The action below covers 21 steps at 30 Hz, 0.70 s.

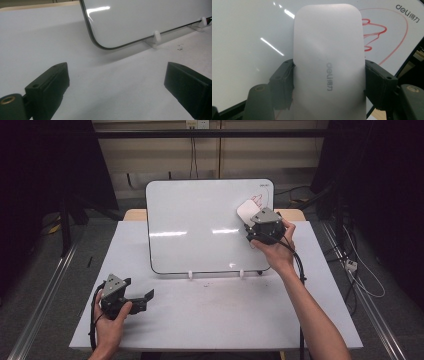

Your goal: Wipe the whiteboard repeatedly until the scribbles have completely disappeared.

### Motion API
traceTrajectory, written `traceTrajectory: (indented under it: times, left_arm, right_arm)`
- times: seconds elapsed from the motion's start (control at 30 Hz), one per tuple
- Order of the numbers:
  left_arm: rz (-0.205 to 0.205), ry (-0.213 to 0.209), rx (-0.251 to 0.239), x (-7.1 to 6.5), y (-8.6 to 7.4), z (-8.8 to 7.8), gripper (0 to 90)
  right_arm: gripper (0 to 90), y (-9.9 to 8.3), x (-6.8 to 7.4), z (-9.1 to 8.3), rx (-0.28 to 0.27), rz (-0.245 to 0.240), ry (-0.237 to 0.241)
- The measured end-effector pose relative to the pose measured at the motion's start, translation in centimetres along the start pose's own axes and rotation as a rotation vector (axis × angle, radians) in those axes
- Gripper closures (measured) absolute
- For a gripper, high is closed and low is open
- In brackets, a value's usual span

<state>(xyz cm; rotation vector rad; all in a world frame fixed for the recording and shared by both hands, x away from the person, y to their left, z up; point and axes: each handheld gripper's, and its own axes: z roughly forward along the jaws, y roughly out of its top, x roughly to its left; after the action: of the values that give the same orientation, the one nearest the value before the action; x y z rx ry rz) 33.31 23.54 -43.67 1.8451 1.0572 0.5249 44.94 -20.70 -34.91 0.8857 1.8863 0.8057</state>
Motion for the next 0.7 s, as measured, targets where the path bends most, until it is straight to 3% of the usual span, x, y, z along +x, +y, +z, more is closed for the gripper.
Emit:
traceTrajectory:
  times: [0.7]
  left_arm:
    - [0.001, 0.006, -0.007, -0.1, 0.0, -0.2, 6.0]
  right_arm:
    - [31.5, -1.6, 2.5, -0.5, 0.008, -0.036, 0.039]
